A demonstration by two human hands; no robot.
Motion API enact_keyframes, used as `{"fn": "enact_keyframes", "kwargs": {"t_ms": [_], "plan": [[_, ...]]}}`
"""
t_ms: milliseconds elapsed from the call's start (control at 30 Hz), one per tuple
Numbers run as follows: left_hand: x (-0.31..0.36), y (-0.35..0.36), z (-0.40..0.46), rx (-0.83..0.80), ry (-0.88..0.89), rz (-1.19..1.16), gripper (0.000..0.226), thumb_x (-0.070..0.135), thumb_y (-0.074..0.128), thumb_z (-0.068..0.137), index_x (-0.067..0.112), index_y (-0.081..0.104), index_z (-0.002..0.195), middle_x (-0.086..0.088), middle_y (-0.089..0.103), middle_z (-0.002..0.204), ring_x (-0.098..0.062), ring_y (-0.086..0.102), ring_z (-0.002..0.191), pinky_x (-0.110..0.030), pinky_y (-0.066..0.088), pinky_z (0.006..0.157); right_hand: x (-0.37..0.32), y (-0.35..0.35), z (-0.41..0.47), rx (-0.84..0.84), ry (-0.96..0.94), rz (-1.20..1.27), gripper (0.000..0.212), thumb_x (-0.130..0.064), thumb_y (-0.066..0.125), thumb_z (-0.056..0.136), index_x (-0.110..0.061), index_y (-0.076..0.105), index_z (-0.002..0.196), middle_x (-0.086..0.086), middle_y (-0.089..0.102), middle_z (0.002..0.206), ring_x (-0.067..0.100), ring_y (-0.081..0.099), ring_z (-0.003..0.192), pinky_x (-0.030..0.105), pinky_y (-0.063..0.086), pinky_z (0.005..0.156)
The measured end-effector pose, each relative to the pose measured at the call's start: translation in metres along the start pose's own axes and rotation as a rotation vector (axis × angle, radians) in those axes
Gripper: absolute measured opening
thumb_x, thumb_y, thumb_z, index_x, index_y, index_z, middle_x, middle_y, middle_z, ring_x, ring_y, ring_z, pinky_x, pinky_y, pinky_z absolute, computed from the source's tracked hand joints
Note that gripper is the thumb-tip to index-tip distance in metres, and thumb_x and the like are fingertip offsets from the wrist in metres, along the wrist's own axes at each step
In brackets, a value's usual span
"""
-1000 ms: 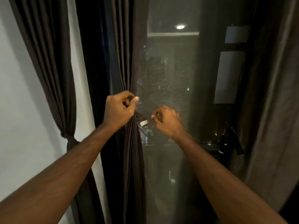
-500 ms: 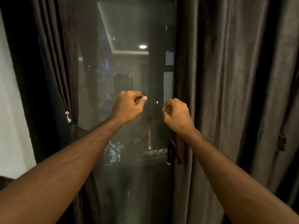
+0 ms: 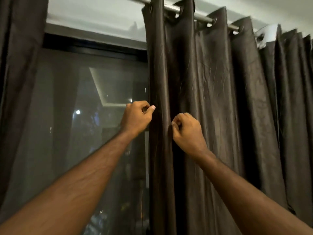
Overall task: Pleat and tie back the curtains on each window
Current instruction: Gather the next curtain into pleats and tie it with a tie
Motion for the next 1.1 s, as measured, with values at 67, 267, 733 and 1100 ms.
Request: {"fn": "enact_keyframes", "kwargs": {"t_ms": [67, 267, 733, 1100], "plan": [[0.012, 0.001, 0.034, 0.099, -0.030, 0.024, 0.039, 0.057, 0.066, 0.086, 0.020, 0.066, 0.072, 0.005, 0.059, 0.058, -0.015, 0.059, 0.059, -0.029, 0.048, 0.054, 0.011, -0.009, 0.029, 0.051, -0.008, -0.006, 0.009, -0.022, 0.060, 0.098, -0.026, 0.058, 0.091, -0.012, 0.053, 0.089, 0.002, 0.053, 0.076, 0.016, 0.040, 0.065], [0.060, 0.005, 0.105, 0.134, -0.153, 0.377, 0.077, 0.094, 0.056, 0.058, 0.024, 0.062, 0.090, -0.004, 0.068, 0.093, -0.030, 0.065, 0.092, -0.041, 0.056, 0.075, 0.025, -0.032, 0.109, 0.160, -0.020, -0.086, 0.004, -0.023, 0.059, 0.098, -0.022, 0.061, 0.095, -0.006, 0.055, 0.094, 0.010, 0.054, 0.080, 0.022, 0.039, 0.067], [0.083, -0.017, 0.157, 0.261, -0.200, 0.507, 0.009, 0.023, 0.069, 0.079, 0.015, 0.072, 0.081, -0.004, 0.062, 0.073, -0.027, 0.062, 0.071, -0.033, 0.051, 0.064, 0.074, -0.068, 0.213, 0.085, 0.253, 0.103, 0.059, -0.050, 0.070, 0.090, -0.016, 0.049, 0.134, 0.007, 0.056, 0.133, 0.030, 0.054, 0.125, 0.053, 0.043, 0.105], [0.100, -0.013, 0.173, 0.283, -0.070, 0.473, 0.010, 0.017, 0.070, 0.083, 0.015, 0.075, 0.075, -0.002, 0.066, 0.068, -0.023, 0.063, 0.070, -0.030, 0.046, 0.064, 0.064, -0.050, 0.217, 0.288, 0.392, 0.189, 0.030, -0.011, 0.058, 0.098, -0.011, 0.063, 0.128, 0.009, 0.065, 0.122, 0.029, 0.063, 0.111, 0.040, 0.055, 0.091]]}}
Point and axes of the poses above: each hand's wrist, its own z-axis towards the middle knuckle, its own y-axis out of the palm, x = y × z, the point moved 5 cm from there along z, towards the middle knuckle
